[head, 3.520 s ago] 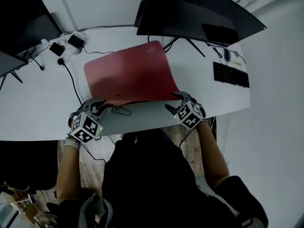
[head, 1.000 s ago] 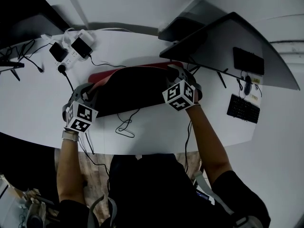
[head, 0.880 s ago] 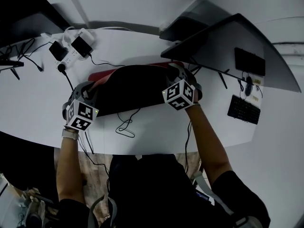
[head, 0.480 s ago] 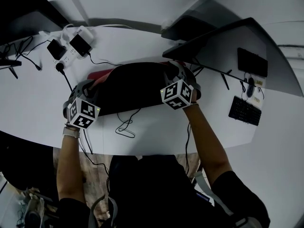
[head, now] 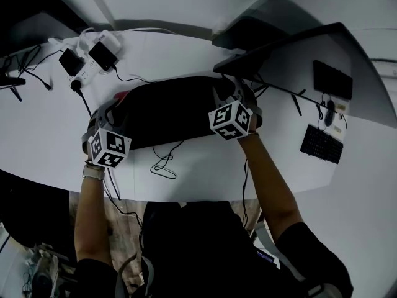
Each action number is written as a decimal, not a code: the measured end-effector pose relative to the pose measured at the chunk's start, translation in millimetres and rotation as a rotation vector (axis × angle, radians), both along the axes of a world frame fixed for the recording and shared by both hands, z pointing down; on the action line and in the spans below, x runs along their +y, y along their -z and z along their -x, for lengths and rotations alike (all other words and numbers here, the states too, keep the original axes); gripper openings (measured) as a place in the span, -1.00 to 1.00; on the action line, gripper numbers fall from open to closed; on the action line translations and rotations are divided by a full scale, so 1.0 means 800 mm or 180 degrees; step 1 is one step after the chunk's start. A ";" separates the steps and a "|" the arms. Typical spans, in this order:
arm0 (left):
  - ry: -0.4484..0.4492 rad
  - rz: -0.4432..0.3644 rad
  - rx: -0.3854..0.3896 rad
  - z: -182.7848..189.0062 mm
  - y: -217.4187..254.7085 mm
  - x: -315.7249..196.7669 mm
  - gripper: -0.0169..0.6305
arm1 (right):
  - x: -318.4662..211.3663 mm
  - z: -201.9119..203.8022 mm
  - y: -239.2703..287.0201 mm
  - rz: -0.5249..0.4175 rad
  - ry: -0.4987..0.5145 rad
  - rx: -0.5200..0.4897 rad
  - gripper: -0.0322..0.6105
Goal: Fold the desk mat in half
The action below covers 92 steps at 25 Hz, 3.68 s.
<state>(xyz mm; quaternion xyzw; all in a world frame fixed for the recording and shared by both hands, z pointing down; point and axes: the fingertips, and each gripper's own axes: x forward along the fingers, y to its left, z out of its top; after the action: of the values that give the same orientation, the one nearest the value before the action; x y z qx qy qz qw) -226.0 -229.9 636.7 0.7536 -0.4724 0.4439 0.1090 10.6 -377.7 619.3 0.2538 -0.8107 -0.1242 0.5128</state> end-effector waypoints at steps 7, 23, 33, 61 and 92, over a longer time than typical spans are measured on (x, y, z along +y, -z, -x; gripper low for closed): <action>0.0037 -0.0045 -0.0040 0.005 0.002 -0.003 -0.41 | 0.001 0.001 0.000 -0.0046 -0.0025 -0.0014 -0.36; 0.0177 -0.0145 -0.0113 0.018 0.008 -0.010 0.00 | 0.015 0.000 0.012 0.0269 -0.0184 -0.0458 -0.04; 0.0156 -0.0123 -0.0130 0.023 0.019 -0.008 0.09 | 0.023 -0.006 0.026 0.0348 -0.0250 -0.0576 -0.02; 0.0356 -0.0671 0.1064 -0.034 0.151 0.048 -0.75 | 0.134 -0.043 0.151 0.0466 -0.0940 -0.1494 -0.57; 0.0159 -0.1508 0.1987 -0.099 0.371 0.227 -0.92 | 0.372 -0.029 0.360 0.0099 -0.0656 -0.2559 -0.78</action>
<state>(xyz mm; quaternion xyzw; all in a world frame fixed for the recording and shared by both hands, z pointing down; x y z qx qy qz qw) -146.6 -48.2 339.8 0.8449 -0.5241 0.0692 0.0813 33.7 -79.8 331.1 0.3542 -0.9185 0.0491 0.1689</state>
